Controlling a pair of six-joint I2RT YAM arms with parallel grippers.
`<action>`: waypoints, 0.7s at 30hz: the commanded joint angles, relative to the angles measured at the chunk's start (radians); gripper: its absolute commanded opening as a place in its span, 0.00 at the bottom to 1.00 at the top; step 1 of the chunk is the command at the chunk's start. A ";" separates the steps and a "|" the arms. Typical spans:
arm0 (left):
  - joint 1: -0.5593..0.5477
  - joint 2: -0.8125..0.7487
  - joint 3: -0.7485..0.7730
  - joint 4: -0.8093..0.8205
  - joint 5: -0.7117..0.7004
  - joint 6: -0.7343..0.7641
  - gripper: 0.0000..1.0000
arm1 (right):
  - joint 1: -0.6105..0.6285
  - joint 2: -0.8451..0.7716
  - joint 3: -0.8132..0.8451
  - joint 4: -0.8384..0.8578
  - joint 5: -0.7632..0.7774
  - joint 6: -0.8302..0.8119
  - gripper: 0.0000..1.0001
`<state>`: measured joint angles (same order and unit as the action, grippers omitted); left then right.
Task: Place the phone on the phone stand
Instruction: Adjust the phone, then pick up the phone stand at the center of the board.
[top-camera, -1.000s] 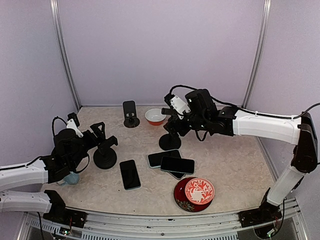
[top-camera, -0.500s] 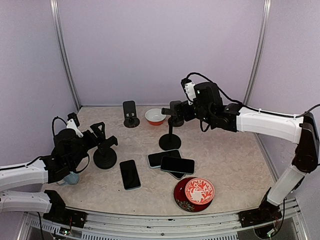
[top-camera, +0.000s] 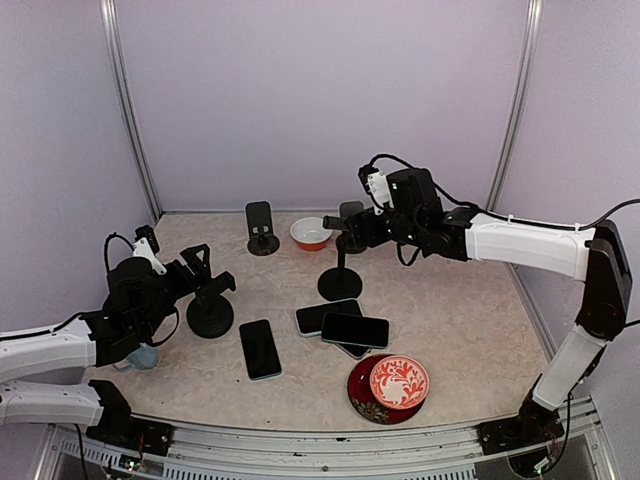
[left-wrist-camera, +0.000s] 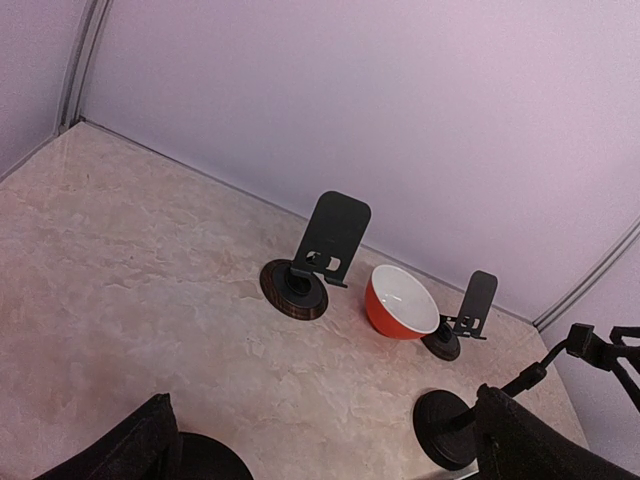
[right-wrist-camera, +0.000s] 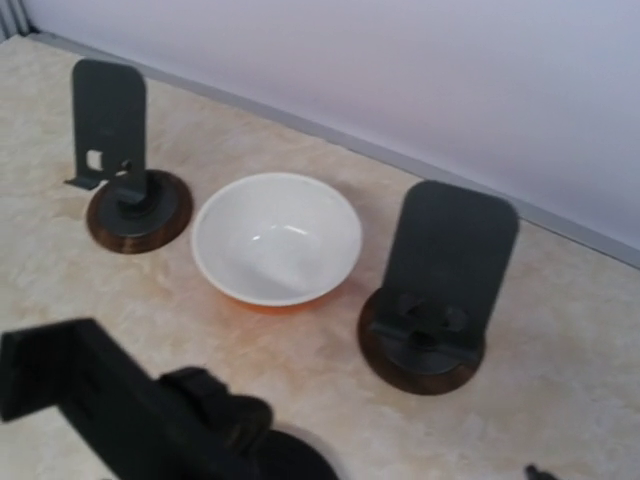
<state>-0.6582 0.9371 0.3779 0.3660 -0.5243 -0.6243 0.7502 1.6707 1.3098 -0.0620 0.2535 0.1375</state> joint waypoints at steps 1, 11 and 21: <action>0.000 0.048 -0.047 -0.230 -0.015 0.074 0.99 | -0.002 -0.016 0.000 0.018 -0.036 0.016 0.85; 0.000 0.051 -0.042 -0.232 -0.012 0.077 0.99 | -0.006 0.001 0.000 0.014 -0.076 0.008 0.80; 0.000 0.053 -0.042 -0.233 -0.015 0.076 0.99 | -0.008 0.027 0.029 0.030 -0.140 0.007 0.43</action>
<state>-0.6582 0.9447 0.3824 0.3660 -0.5243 -0.6239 0.7494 1.6905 1.3006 -0.0544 0.1516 0.1455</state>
